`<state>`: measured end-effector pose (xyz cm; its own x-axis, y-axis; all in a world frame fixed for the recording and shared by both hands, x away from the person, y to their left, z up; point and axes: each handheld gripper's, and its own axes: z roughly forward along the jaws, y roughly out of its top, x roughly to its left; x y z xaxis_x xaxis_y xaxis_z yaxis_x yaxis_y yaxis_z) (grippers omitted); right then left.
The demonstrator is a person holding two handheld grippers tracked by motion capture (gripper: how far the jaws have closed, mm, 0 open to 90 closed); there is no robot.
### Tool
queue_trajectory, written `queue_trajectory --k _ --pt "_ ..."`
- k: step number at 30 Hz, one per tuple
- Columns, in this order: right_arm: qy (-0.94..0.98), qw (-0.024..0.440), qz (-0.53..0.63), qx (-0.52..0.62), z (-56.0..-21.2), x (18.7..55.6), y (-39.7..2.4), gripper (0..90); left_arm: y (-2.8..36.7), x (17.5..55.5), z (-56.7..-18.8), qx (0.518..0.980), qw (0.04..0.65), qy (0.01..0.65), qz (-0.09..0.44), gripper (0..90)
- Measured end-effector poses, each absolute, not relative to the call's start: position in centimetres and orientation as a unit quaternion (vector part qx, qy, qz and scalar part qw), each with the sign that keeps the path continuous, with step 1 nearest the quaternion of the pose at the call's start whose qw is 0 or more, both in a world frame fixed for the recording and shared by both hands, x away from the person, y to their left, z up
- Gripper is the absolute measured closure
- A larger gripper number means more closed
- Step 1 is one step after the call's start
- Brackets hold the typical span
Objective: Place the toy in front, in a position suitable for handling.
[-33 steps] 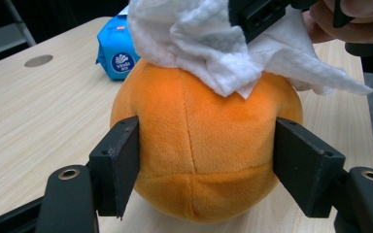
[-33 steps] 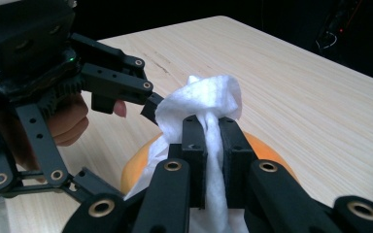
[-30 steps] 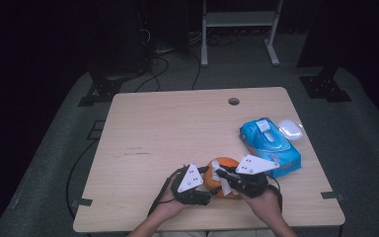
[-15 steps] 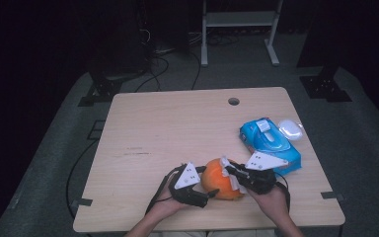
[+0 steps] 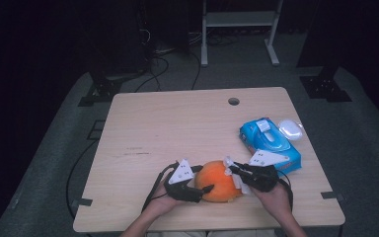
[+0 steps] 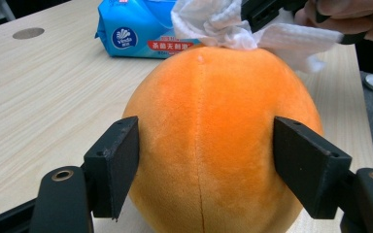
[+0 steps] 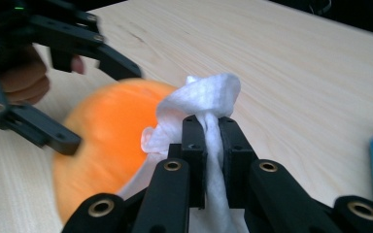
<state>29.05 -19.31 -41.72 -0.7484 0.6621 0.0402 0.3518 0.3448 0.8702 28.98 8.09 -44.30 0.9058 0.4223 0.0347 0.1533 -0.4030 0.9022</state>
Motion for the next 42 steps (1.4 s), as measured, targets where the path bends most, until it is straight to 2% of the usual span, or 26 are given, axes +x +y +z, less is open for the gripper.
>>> queue_trajectory --k 2,5,12,19,22,25,28,31,37,42 --pt "0.805 0.167 0.477 0.311 -41.6 28.9 -19.0 82.3 7.9 28.9 -43.9 0.82 0.534 0.158 0.129 21.4" --pt "0.806 0.163 0.49 0.289 -41.4 28.4 -17.8 82.3 7.3 28.7 -43.9 0.824 0.529 0.151 0.14 20.6" --pt "0.81 0.158 0.484 0.291 -41.6 28.7 -17.9 82.4 7.9 29.0 -44.7 0.826 0.523 0.163 0.132 27.5" --pt "0.811 0.149 0.48 0.3 -41.8 28.5 -18.5 82.3 8.2 29.1 -44.7 0.828 0.522 0.162 0.126 27.5" --pt "0.809 0.142 0.492 0.289 -41.7 28.3 -17.6 82.3 8.1 29.1 -44.0 0.821 0.532 0.151 0.139 19.5" --pt "0.808 0.133 0.507 0.268 -41.4 27.9 -16.5 82.3 7.7 29.0 -43.8 0.818 0.54 0.144 0.138 17.5" --pt "0.814 0.144 0.499 0.26 -41.4 27.8 -16.0 82.4 7.8 29.1 -44.3 0.825 0.528 0.152 0.133 25.6" --pt "0.811 0.143 0.494 0.279 -41.6 28.2 -16.8 82.4 8.0 29.3 -44.5 0.827 0.522 0.161 0.132 30.1" --pt "0.806 0.139 0.484 0.312 -42.2 28.8 -18.8 82.4 8.7 29.5 -44.6 0.826 0.52 0.175 0.13 32.4" --pt "0.802 0.139 0.498 0.299 -41.3 28.0 -18.5 82.4 9.4 29.8 -44.7 0.821 0.524 0.191 0.125 32.6"
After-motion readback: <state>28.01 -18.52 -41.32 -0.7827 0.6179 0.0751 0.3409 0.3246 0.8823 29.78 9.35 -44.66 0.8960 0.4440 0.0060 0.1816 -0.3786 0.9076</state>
